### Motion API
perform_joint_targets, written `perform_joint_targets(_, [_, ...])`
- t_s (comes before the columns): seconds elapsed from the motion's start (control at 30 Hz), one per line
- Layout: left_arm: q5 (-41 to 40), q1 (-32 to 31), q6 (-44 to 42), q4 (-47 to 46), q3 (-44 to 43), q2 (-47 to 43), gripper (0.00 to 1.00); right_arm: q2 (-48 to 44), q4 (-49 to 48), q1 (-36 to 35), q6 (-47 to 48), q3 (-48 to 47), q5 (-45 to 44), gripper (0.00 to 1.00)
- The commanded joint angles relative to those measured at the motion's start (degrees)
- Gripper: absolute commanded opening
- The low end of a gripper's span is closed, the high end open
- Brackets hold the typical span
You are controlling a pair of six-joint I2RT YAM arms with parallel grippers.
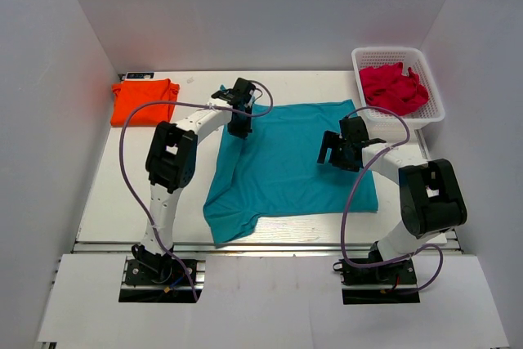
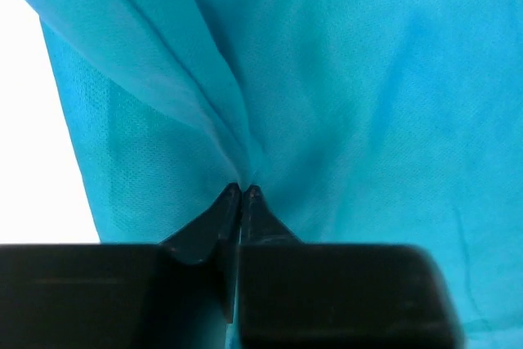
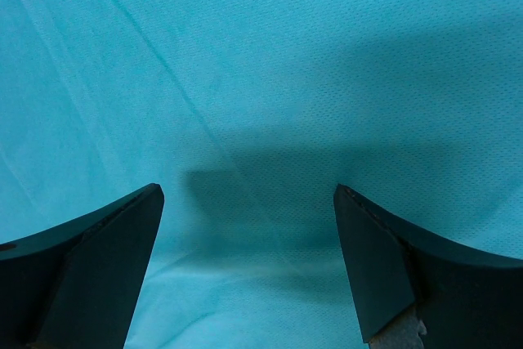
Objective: Fold and stack the t-shirts
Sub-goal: Flatten out the tshirt
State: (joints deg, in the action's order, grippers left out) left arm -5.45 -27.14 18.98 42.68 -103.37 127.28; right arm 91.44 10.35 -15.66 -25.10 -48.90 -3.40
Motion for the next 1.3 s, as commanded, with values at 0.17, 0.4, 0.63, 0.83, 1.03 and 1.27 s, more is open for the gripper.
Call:
perform_joint_targets(0.17, [1.15, 3.4, -1.22, -2.33, 0.01, -3.09, 0.0, -1.97, 0.19, 0.19, -0.47, 0.74, -3.28, 0.9])
perform_joint_targets(0.4, [9.3, 10.33, -6.92, -8.22, 7.65, -8.98, 0.0, -1.09, 1.34, 0.28, -0.12, 0.13, -4.07, 0.9])
perform_joint_targets(0.63, [18.28, 16.41, -14.41, -11.04, 9.42, -9.08, 0.0, 0.32, 2.74, 0.19, 1.11, -0.84, -4.6, 0.9])
perform_joint_targets(0.83, [21.36, 21.5, -18.81, -7.09, 2.14, -3.72, 0.0, 1.37, 4.5, 0.19, 1.63, -2.07, -5.13, 0.9])
perform_joint_targets(1.03, [19.09, 24.93, -20.83, -2.43, -3.5, 0.42, 0.0, 2.43, 5.21, 0.19, 2.07, -3.12, -5.39, 0.9])
perform_joint_targets(1.27, [17.32, 26.78, -20.83, 0.82, -7.63, 0.42, 0.92, 2.87, 5.12, -0.25, 4.97, -5.23, -3.89, 0.9])
